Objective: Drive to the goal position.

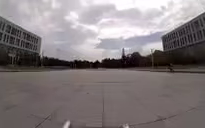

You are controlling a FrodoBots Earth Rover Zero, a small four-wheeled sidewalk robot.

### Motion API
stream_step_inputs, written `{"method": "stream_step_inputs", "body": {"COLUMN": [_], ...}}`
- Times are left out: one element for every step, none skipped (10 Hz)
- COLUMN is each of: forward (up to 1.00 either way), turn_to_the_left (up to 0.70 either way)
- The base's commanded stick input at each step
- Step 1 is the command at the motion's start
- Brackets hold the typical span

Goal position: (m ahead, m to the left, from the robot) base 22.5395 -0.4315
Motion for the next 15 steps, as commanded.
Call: {"method": "stream_step_inputs", "body": {"forward": [0.70,0.70,0.70,0.70,0.70,0.70,0.70,0.70,0.70,0.70,0.70,0.70,0.70,0.70,0.70], "turn_to_the_left": [0.00,0.00,0.00,0.00,0.00,0.00,0.00,0.00,0.00,0.00,0.00,0.00,0.00,0.00,0.00]}}
